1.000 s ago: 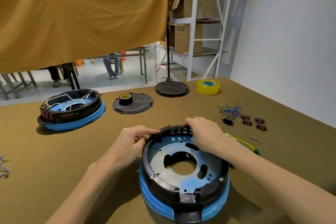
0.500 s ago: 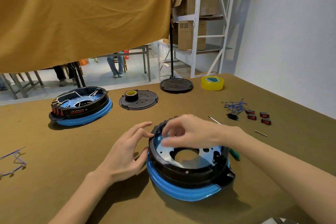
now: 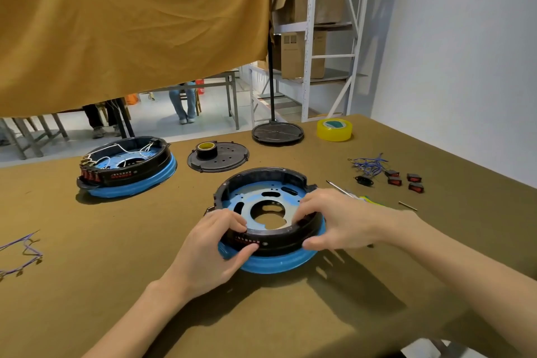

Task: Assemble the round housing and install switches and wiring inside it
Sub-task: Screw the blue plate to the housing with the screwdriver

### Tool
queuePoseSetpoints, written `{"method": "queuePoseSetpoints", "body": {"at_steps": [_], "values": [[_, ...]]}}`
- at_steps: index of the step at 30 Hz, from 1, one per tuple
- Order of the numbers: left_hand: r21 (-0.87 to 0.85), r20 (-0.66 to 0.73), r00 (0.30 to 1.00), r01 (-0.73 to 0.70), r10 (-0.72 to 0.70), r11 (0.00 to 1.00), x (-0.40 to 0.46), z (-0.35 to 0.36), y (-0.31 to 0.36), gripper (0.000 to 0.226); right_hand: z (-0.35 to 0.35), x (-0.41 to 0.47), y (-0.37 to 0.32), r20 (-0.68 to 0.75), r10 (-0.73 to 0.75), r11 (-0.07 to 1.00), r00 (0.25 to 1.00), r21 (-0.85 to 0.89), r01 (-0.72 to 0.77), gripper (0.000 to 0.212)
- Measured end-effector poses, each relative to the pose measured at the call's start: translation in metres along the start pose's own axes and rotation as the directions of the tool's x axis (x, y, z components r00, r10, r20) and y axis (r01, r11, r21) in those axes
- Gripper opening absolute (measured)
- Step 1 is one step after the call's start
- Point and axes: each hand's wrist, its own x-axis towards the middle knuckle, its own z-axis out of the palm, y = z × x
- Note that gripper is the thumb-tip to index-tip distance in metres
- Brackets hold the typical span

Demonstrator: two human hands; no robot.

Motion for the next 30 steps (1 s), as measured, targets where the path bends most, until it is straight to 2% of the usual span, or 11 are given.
{"method": "queuePoseSetpoints", "body": {"at_steps": [3,6,10,12,14,16,19,22,25,28,30], "values": [[-0.056,-0.074,0.997,0.030,-0.035,0.998,0.002,0.007,0.005,0.030,0.019,0.003,0.004,-0.101,-0.034,0.997,0.994,0.066,0.040,0.019],[-0.081,-0.080,0.995,0.045,-0.052,0.996,0.005,0.006,0.008,0.039,0.019,0.007,0.013,-0.150,-0.008,0.968,0.989,0.245,0.045,0.020],[0.008,0.074,0.997,0.025,-0.026,1.000,0.015,0.002,0.011,0.084,-0.008,0.012,0.020,-0.168,0.062,0.900,0.984,0.435,0.018,0.015],[0.064,0.102,0.995,-0.022,0.015,0.998,0.026,0.001,0.011,0.094,-0.027,0.016,0.023,-0.176,0.072,0.879,0.982,0.476,0.021,0.010],[0.040,0.048,0.998,-0.028,0.026,0.999,0.037,0.002,0.011,0.090,-0.042,0.021,0.026,-0.169,0.096,0.861,0.981,0.509,0.003,0.008],[0.013,-0.028,1.000,0.004,-0.004,1.000,0.049,0.003,0.013,0.090,-0.051,0.026,0.027,-0.192,0.141,0.860,0.971,0.511,-0.024,0.018],[-0.022,-0.153,0.985,0.072,-0.075,0.997,0.068,0.000,0.019,0.089,-0.055,0.029,0.027,-0.390,0.210,0.930,0.897,0.364,-0.059,0.036],[-0.155,-0.322,0.923,0.169,-0.211,0.973,0.096,-0.007,0.030,0.073,-0.055,0.030,0.018,-0.589,0.184,0.951,0.787,0.310,0.010,0.052],[-0.416,-0.307,0.813,0.353,-0.495,0.838,0.119,-0.015,0.036,0.047,-0.055,0.035,0.010,-0.627,0.160,0.966,0.762,0.258,0.009,0.059],[-0.663,-0.078,0.668,0.520,-0.740,0.539,0.122,-0.020,0.028,0.024,-0.051,0.038,0.014,-0.638,0.211,0.977,0.740,0.172,-0.130,0.065],[-0.720,0.073,0.542,0.610,-0.837,0.332,0.114,-0.022,0.023,0.032,-0.045,0.037,0.023,-0.587,0.331,0.944,0.738,0.211,-0.255,0.062]]}}
